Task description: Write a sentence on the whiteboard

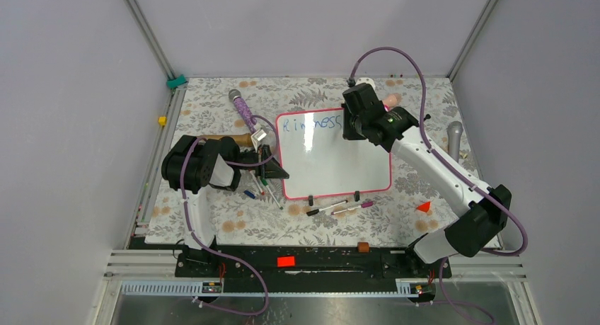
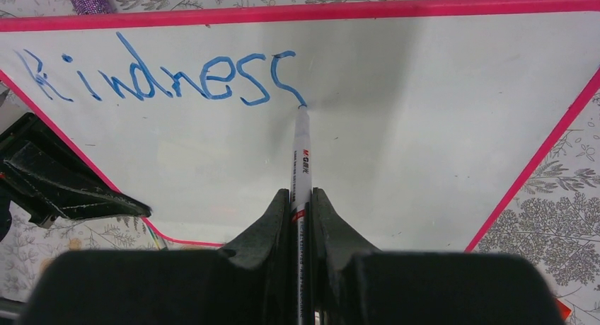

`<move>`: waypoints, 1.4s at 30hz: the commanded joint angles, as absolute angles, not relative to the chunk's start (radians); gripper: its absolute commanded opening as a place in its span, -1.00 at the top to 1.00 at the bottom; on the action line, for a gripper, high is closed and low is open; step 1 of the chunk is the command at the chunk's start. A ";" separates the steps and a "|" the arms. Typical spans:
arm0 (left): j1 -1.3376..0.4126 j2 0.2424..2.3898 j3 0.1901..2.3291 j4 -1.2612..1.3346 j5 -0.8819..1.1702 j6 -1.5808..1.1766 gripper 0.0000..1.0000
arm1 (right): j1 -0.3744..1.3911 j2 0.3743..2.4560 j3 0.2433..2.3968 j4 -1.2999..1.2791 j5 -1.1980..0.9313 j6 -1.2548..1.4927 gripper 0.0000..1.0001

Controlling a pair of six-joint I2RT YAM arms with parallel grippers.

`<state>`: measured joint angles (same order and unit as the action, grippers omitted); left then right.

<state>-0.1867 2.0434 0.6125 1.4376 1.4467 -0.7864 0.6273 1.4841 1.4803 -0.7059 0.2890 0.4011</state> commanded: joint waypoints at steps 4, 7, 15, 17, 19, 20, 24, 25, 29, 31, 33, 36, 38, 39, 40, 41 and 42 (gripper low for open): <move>-0.193 2.029 0.611 1.475 1.504 -0.758 1.00 | 0.620 1.492 1.511 -0.693 0.248 0.402 1.00; -0.192 2.029 0.612 1.475 1.505 -0.758 1.00 | 0.621 1.492 1.517 -0.687 0.240 0.397 1.00; -0.193 2.025 0.609 1.476 1.506 -0.754 1.00 | 0.621 1.426 1.491 -0.651 0.212 0.396 1.00; -0.192 2.026 0.608 1.475 1.506 -0.755 1.00 | 0.620 1.404 1.472 -0.640 0.212 0.392 1.00; -0.193 2.026 0.609 1.475 1.505 -0.755 1.00 | 0.617 1.383 1.457 -0.636 0.214 0.384 1.00; -0.193 2.026 0.609 1.475 1.506 -0.755 1.00 | 0.617 1.373 1.450 -0.635 0.218 0.380 1.00; -0.192 2.028 0.609 1.475 1.506 -0.756 1.00 | 0.614 1.333 1.419 -0.629 0.248 0.368 1.00; -0.192 2.028 0.610 1.475 1.505 -0.756 1.00 | 0.613 1.325 1.413 -0.627 0.255 0.365 1.00; -0.193 2.028 0.610 1.476 1.505 -0.758 1.00 | 0.608 1.303 1.404 -0.628 0.275 0.357 1.00; -0.192 2.029 0.610 1.476 1.505 -0.758 1.00 | 0.606 1.297 1.404 -0.628 0.280 0.352 1.00; -0.193 2.032 0.612 1.476 1.506 -0.758 1.00 | 0.605 1.294 1.405 -0.627 0.291 0.346 1.00; -0.192 2.033 0.613 1.476 1.505 -0.759 1.00 | 0.603 1.282 1.404 -0.629 0.313 0.336 1.00; -0.192 2.035 0.615 1.476 1.506 -0.761 1.00 | 0.602 1.276 1.402 -0.630 0.325 0.326 1.00; -0.192 2.034 0.615 1.476 1.506 -0.761 1.00 | 0.600 1.274 1.401 -0.629 0.330 0.321 1.00; -0.192 2.034 0.616 1.476 1.506 -0.762 1.00 | 0.600 1.274 1.401 -0.631 0.335 0.316 1.00; -0.191 2.035 0.616 1.475 1.506 -0.762 1.00 | 0.598 1.275 1.403 -0.635 0.342 0.311 1.00; -0.192 2.034 0.616 1.475 1.506 -0.762 1.00 | 0.597 1.275 1.405 -0.637 0.347 0.306 1.00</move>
<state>-0.1867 2.0434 0.6128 1.4384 1.4471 -0.7818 0.6083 1.3102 1.4029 -0.6601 0.2905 0.3405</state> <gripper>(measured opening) 0.065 0.155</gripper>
